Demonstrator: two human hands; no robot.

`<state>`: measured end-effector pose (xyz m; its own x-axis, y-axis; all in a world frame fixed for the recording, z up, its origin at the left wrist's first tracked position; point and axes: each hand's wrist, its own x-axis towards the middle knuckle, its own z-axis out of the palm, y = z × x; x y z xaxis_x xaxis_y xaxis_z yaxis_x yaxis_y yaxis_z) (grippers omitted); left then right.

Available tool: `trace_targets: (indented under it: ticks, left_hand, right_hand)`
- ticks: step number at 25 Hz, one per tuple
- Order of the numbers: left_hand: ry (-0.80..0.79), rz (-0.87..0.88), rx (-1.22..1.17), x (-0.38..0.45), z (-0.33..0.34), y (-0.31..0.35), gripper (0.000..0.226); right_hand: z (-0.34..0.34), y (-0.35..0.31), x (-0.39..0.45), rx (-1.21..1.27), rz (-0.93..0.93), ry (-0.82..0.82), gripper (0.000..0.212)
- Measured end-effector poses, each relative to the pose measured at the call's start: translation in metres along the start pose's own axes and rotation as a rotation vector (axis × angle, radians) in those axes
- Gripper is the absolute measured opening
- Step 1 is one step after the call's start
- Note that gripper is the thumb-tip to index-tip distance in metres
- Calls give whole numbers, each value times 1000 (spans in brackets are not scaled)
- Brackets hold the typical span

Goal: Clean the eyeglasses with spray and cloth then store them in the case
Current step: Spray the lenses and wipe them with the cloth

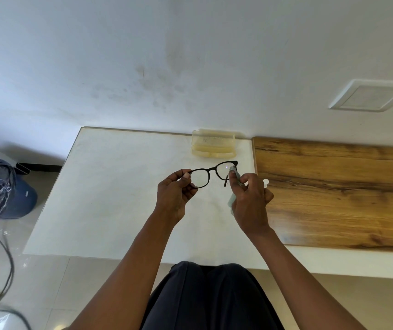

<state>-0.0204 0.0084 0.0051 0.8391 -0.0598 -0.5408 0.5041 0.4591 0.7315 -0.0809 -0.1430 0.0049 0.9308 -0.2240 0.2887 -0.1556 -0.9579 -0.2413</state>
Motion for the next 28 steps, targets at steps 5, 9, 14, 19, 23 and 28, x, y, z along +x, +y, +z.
trace_targets:
  ticks: [5, 9, 14, 19, 23, 28]
  left_hand:
    - [-18, 7, 21, -1, 1, 2, 13]
    - [-15, 13, 25, -1, 5, 0, 13]
    - [4, 16, 14, -1, 2, 1, 12]
    - [-12, 15, -2, 0, 1, 5, 12]
    - [-29, 12, 8, 0, 2, 8, 12]
    - [-25, 13, 14, 0, 4, 5, 13]
  right_hand:
    - [-2, -3, 17, 25, 66, -15, 65]
    - [-2, -15, 16, -1, -31, 30, 64]
    - [1, -12, 2, -55, -118, 61, 67]
    - [-1, -2, 0, -40, -36, -3, 67]
    - [-3, 2, 15, 22, 57, -34, 64]
    - [-1, -9, 25, 18, 24, -22, 63]
